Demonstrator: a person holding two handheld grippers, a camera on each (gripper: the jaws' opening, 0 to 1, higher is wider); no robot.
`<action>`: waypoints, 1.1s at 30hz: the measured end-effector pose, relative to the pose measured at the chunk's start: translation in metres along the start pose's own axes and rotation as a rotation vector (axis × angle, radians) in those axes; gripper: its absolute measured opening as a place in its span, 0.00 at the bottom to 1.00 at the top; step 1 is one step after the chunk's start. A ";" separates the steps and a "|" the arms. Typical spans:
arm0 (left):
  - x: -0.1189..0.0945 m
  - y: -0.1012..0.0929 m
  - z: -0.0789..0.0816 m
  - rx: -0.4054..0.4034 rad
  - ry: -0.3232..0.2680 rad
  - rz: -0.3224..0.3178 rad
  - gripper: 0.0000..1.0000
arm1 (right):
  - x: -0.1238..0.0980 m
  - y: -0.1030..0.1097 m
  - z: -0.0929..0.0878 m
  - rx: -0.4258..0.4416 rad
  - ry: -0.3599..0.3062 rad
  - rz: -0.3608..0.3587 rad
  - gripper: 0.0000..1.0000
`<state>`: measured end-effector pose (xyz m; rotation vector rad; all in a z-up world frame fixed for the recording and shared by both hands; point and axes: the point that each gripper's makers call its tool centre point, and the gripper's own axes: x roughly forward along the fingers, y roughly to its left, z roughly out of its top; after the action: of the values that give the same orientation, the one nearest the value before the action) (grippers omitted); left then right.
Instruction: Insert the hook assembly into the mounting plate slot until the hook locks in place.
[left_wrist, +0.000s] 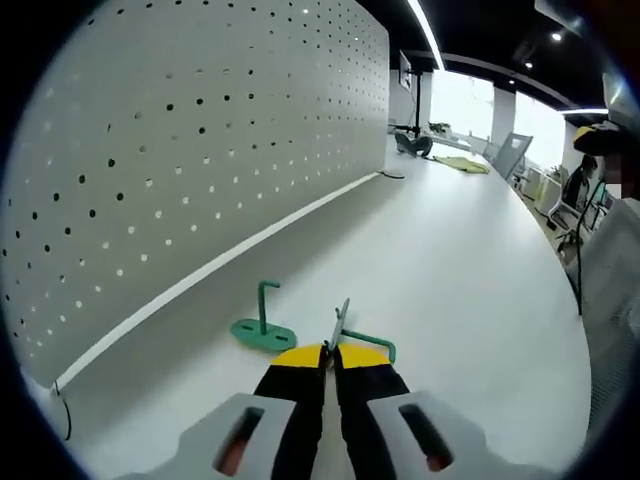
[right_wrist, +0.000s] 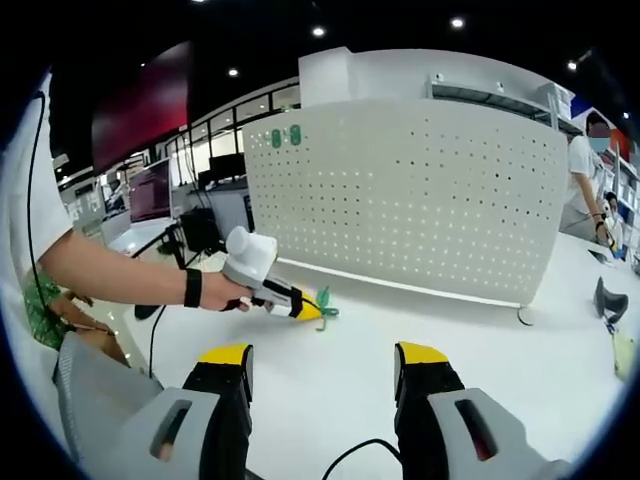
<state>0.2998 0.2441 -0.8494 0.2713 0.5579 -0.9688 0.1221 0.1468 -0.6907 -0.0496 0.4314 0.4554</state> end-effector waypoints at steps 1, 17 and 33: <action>-0.001 -0.001 0.000 -0.008 0.000 -0.001 0.04 | 0.000 0.000 0.000 0.001 0.001 0.002 0.58; -0.030 -0.012 0.016 -0.193 -0.103 -0.014 0.03 | 0.003 0.009 0.006 -0.003 -0.021 0.033 0.57; -0.064 -0.031 0.040 -0.218 -0.183 0.005 0.03 | 0.003 0.016 0.014 -0.014 -0.055 0.067 0.56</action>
<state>0.2588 0.2533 -0.7794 -0.0108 0.4890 -0.9087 0.1228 0.1646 -0.6784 -0.0360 0.3763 0.5249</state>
